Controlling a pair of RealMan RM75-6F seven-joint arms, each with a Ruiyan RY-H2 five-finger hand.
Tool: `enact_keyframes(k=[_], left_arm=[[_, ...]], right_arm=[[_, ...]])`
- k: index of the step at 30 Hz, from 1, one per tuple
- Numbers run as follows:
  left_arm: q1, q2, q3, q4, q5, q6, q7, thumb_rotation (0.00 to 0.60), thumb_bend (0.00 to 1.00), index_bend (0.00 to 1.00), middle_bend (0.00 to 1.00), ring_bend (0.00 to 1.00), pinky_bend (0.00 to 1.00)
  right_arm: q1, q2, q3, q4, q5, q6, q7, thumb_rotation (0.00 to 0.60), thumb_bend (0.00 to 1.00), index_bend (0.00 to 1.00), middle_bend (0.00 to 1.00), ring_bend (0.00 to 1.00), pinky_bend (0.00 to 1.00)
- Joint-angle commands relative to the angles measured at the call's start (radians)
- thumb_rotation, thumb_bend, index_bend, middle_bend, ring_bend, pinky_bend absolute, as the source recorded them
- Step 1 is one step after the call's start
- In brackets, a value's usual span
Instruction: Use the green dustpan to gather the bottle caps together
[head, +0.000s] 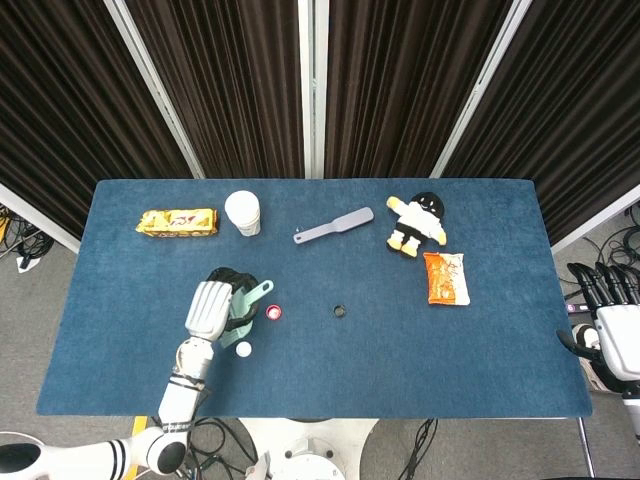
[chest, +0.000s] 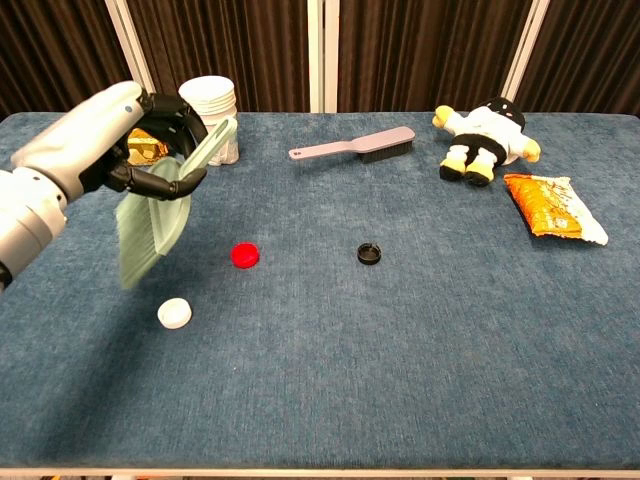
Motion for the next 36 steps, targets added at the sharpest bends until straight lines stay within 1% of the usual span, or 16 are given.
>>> enact_keyframes(k=[1, 6, 14, 19, 24, 30, 36], left_arm=[[0.026, -0.035, 0.009, 0.028, 0.002, 0.020, -0.083, 0.600, 0.46, 0.49, 0.58, 0.38, 0.26], [0.059, -0.066, 0.035, 0.039, 0.022, 0.054, -0.149, 0.600, 0.46, 0.49, 0.58, 0.38, 0.26], [0.095, -0.106, 0.079, 0.063, 0.060, 0.081, -0.196, 0.600, 0.46, 0.48, 0.58, 0.38, 0.26], [0.110, -0.150, 0.076, 0.117, 0.080, 0.113, -0.222, 0.600, 0.47, 0.48, 0.58, 0.38, 0.26], [0.115, -0.197, 0.078, 0.214, 0.102, 0.131, -0.229, 0.600, 0.47, 0.48, 0.58, 0.38, 0.26], [0.128, -0.228, 0.079, 0.271, 0.113, 0.145, -0.262, 0.600, 0.47, 0.48, 0.58, 0.38, 0.26], [0.102, -0.279, 0.054, 0.355, 0.122, 0.119, -0.309, 0.600, 0.47, 0.48, 0.58, 0.38, 0.26]], right_arm=[[-0.001, 0.002, -0.001, -0.002, 0.002, -0.001, -0.003, 0.600, 0.10, 0.00, 0.09, 0.00, 0.00], [0.002, 0.008, 0.000, -0.011, 0.006, -0.007, -0.009, 0.600, 0.10, 0.00, 0.09, 0.00, 0.00], [0.004, 0.013, -0.001, -0.020, 0.006, -0.011, -0.020, 0.600, 0.10, 0.00, 0.09, 0.00, 0.00], [0.002, 0.015, -0.002, -0.025, 0.011, -0.012, -0.023, 0.600, 0.10, 0.00, 0.09, 0.00, 0.00], [0.005, 0.021, -0.002, -0.032, 0.009, -0.015, -0.029, 0.600, 0.10, 0.00, 0.09, 0.00, 0.00], [0.006, 0.026, -0.001, -0.043, 0.012, -0.018, -0.038, 0.600, 0.10, 0.00, 0.09, 0.00, 0.00], [0.005, 0.027, -0.001, -0.050, 0.011, -0.014, -0.045, 0.600, 0.10, 0.00, 0.09, 0.00, 0.00]])
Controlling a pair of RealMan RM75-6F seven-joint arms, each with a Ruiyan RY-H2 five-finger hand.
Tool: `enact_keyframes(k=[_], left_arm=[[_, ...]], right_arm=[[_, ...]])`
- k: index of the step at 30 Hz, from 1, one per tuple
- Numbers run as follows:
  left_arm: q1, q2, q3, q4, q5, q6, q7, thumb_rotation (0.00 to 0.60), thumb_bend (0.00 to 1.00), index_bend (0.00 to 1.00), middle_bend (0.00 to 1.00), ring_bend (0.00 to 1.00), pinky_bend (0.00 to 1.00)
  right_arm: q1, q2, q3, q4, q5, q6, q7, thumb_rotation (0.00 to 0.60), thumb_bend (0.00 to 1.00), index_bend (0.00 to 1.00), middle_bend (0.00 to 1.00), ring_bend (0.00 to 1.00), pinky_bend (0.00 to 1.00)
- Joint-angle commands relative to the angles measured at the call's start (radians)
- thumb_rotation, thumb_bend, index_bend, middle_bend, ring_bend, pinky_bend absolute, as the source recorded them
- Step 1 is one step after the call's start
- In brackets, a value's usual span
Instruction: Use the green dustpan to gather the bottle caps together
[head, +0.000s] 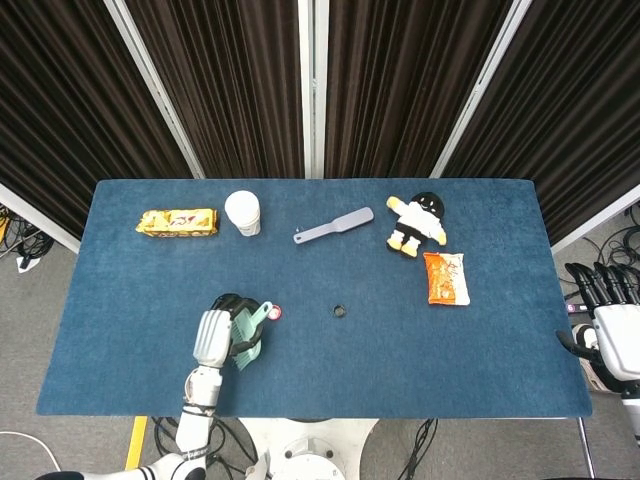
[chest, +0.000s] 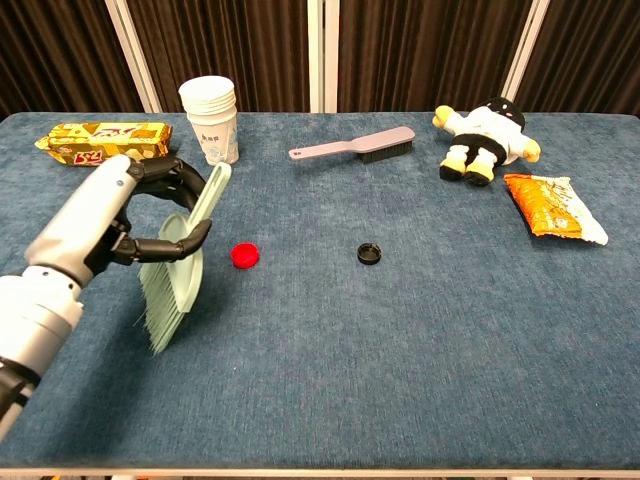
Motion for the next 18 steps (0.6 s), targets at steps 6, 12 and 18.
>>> enact_keyframes(k=[6, 12, 18], left_arm=[[-0.079, -0.080, -0.070, 0.109, 0.004, -0.057, -0.042, 0.600, 0.47, 0.47, 0.58, 0.38, 0.26], [-0.171, -0.142, -0.143, 0.194, -0.006, -0.111, -0.046, 0.600, 0.47, 0.47, 0.58, 0.38, 0.26], [-0.275, -0.181, -0.208, 0.293, -0.029, -0.180, -0.054, 0.600, 0.47, 0.47, 0.58, 0.38, 0.26]], right_arm=[[-0.004, 0.002, 0.000, -0.002, 0.005, 0.004, -0.002, 0.600, 0.10, 0.00, 0.09, 0.00, 0.00], [-0.006, 0.001, -0.001, 0.003, 0.010, 0.002, 0.002, 0.600, 0.10, 0.00, 0.09, 0.00, 0.00], [-0.011, 0.005, 0.000, 0.005, 0.013, 0.009, 0.007, 0.600, 0.10, 0.00, 0.09, 0.00, 0.00]])
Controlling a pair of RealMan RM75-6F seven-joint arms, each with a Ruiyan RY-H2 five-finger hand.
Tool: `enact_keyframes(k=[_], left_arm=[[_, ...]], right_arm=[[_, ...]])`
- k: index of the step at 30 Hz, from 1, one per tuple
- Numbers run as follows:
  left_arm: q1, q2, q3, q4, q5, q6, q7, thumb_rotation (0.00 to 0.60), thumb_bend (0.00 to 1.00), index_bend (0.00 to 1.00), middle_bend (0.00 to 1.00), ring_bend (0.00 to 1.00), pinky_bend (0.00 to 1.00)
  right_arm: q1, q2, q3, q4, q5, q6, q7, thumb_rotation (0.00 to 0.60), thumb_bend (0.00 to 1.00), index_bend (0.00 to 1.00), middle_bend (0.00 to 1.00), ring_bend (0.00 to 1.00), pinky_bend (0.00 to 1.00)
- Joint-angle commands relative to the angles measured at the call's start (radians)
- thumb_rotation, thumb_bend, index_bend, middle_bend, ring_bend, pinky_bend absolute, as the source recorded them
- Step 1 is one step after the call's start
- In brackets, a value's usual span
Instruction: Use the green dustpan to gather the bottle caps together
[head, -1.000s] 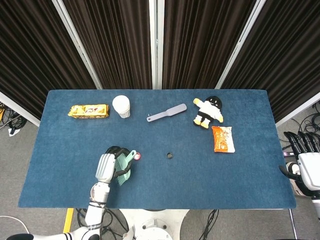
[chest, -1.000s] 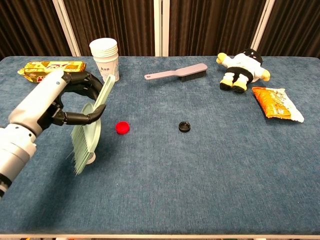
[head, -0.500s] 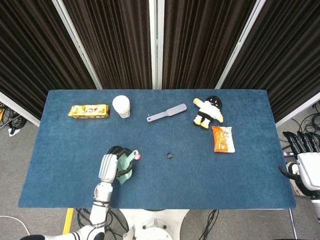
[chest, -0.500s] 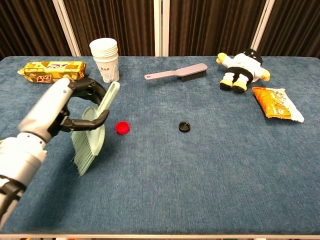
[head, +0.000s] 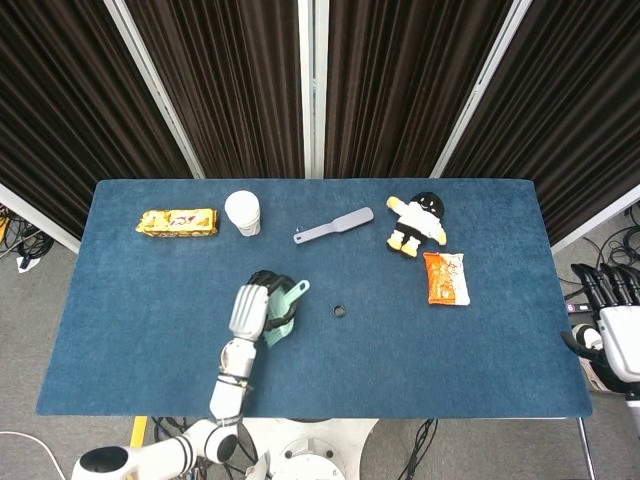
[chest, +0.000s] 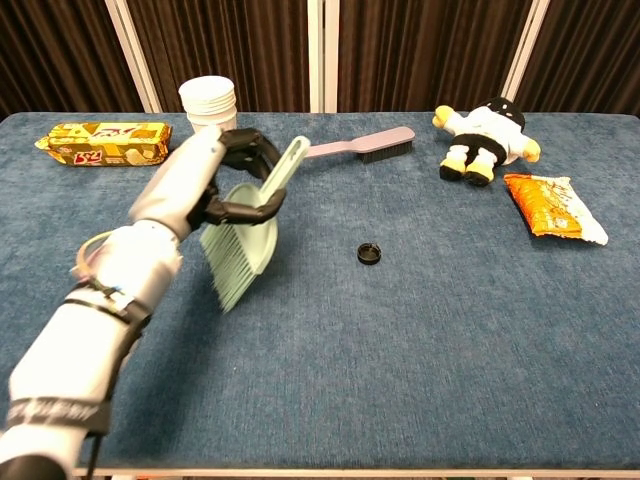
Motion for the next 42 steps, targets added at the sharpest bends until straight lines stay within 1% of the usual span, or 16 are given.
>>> enact_keyframes(k=[1, 6, 10, 14, 16, 19, 24, 27, 32, 39, 42], left_arm=[[-0.063, -0.019, -0.036, 0.049, -0.023, -0.050, -0.014, 0.600, 0.47, 0.47, 0.58, 0.38, 0.26], [-0.146, -0.019, -0.055, 0.087, -0.071, -0.085, -0.021, 0.600, 0.47, 0.47, 0.57, 0.38, 0.26], [-0.213, -0.019, -0.063, 0.095, -0.113, -0.121, -0.045, 0.600, 0.47, 0.47, 0.57, 0.38, 0.26], [-0.257, -0.019, -0.069, 0.093, -0.140, -0.116, -0.074, 0.600, 0.47, 0.47, 0.57, 0.38, 0.26], [-0.253, -0.017, -0.074, 0.094, -0.142, -0.109, -0.094, 0.600, 0.47, 0.47, 0.57, 0.38, 0.26], [-0.225, 0.021, -0.069, 0.061, -0.144, -0.110, -0.114, 0.600, 0.47, 0.47, 0.57, 0.38, 0.26], [-0.185, 0.079, -0.044, 0.043, -0.140, -0.114, -0.086, 0.600, 0.47, 0.47, 0.57, 0.38, 0.26], [-0.169, 0.090, -0.037, 0.034, -0.149, -0.129, -0.086, 0.600, 0.47, 0.47, 0.57, 0.38, 0.26], [-0.180, 0.068, -0.043, 0.037, -0.159, -0.161, -0.106, 0.600, 0.47, 0.47, 0.57, 0.38, 0.26], [-0.264, -0.012, -0.071, 0.151, -0.150, -0.220, -0.179, 0.600, 0.47, 0.47, 0.57, 0.38, 0.26], [-0.304, -0.019, -0.067, 0.162, -0.150, -0.237, -0.192, 0.600, 0.47, 0.47, 0.57, 0.38, 0.26]], right_arm=[[-0.003, 0.002, 0.001, -0.001, 0.001, 0.004, 0.001, 0.600, 0.10, 0.00, 0.09, 0.00, 0.00], [-0.010, 0.004, 0.000, -0.003, 0.002, 0.013, 0.001, 0.600, 0.10, 0.00, 0.09, 0.00, 0.00], [-0.013, 0.005, 0.000, -0.005, 0.001, 0.018, 0.001, 0.600, 0.10, 0.00, 0.09, 0.00, 0.00], [-0.017, 0.008, 0.000, -0.006, -0.002, 0.026, 0.003, 0.600, 0.10, 0.00, 0.09, 0.00, 0.00], [-0.018, 0.009, 0.000, -0.005, -0.002, 0.027, 0.004, 0.600, 0.10, 0.00, 0.09, 0.00, 0.00], [-0.016, 0.009, 0.001, -0.001, -0.005, 0.026, 0.008, 0.600, 0.10, 0.00, 0.09, 0.00, 0.00], [-0.013, 0.004, 0.001, 0.005, -0.011, 0.024, 0.014, 0.600, 0.10, 0.00, 0.09, 0.00, 0.00], [-0.012, 0.003, 0.002, 0.008, -0.010, 0.022, 0.016, 0.600, 0.10, 0.00, 0.09, 0.00, 0.00], [-0.013, 0.006, 0.001, 0.005, -0.012, 0.024, 0.013, 0.600, 0.10, 0.00, 0.09, 0.00, 0.00], [-0.020, 0.016, 0.000, 0.000, -0.004, 0.027, 0.010, 0.600, 0.10, 0.00, 0.09, 0.00, 0.00], [-0.024, 0.018, -0.001, -0.002, -0.003, 0.029, 0.009, 0.600, 0.10, 0.00, 0.09, 0.00, 0.00]])
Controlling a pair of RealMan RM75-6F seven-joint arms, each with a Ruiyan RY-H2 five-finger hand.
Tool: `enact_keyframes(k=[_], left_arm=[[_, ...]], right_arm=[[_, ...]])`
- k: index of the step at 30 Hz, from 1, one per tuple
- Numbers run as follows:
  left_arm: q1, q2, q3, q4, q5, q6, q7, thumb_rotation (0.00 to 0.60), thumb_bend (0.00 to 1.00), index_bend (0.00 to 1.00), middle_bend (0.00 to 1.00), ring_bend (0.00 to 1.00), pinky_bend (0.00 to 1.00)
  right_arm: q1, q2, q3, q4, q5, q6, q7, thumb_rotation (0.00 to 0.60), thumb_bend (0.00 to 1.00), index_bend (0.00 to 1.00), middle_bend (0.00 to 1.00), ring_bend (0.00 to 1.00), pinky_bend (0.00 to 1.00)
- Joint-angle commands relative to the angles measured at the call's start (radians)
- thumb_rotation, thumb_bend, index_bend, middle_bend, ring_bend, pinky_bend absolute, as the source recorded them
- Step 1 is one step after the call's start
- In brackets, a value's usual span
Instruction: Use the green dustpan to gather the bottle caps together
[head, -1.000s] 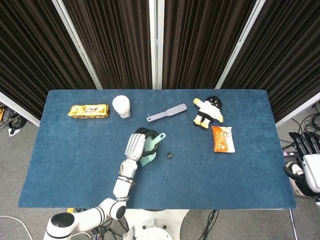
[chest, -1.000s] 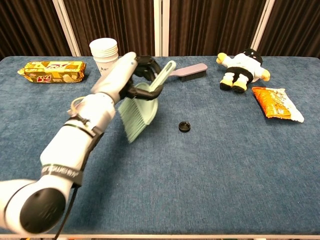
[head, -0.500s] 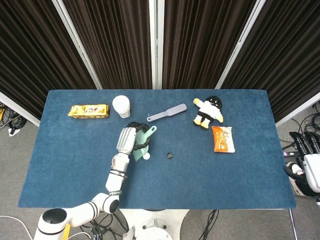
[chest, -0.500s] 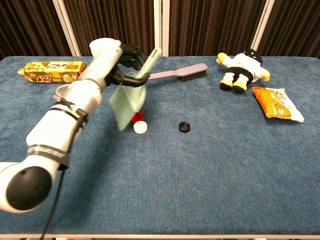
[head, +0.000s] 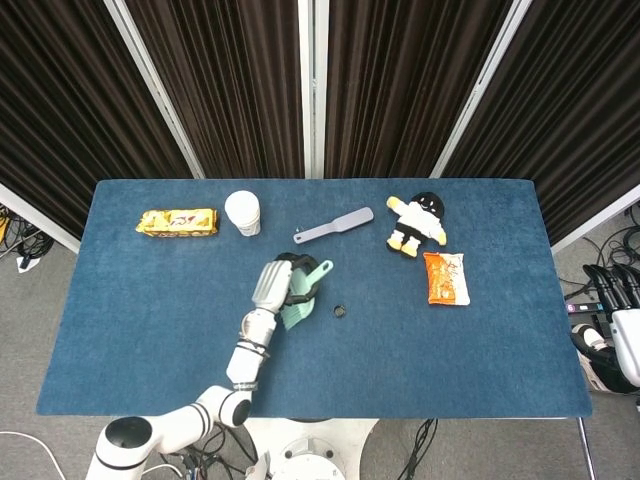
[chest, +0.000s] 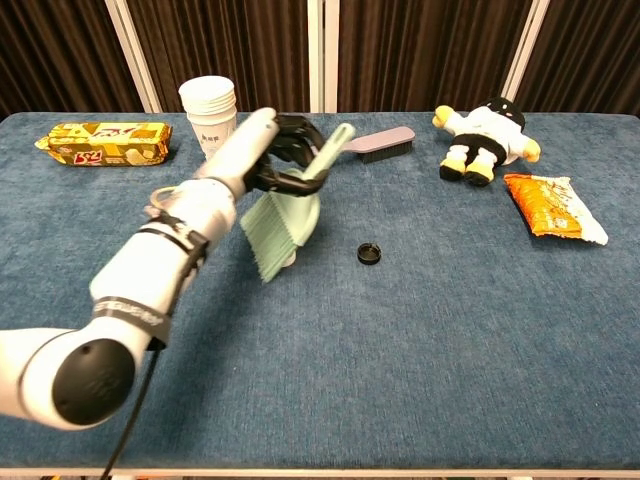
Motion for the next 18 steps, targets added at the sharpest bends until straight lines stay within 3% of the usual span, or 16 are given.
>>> enact_keyframes(k=[1, 14, 18], left_arm=[[-0.047, -0.010, 0.000, 0.005, -0.005, -0.025, -0.019, 0.600, 0.47, 0.47, 0.57, 0.38, 0.26], [-0.226, -0.010, 0.053, -0.068, -0.132, -0.064, -0.020, 0.600, 0.48, 0.47, 0.57, 0.38, 0.26], [-0.256, -0.010, 0.062, -0.057, -0.150, -0.031, -0.031, 0.600, 0.48, 0.47, 0.57, 0.38, 0.26]], right_arm=[[-0.003, 0.002, 0.000, -0.001, 0.000, 0.004, 0.000, 0.600, 0.10, 0.00, 0.09, 0.00, 0.00], [-0.035, 0.017, -0.004, -0.001, 0.013, 0.035, 0.015, 0.600, 0.10, 0.00, 0.09, 0.00, 0.00], [-0.044, 0.017, -0.003, 0.004, 0.018, 0.045, 0.025, 0.600, 0.10, 0.00, 0.09, 0.00, 0.00]])
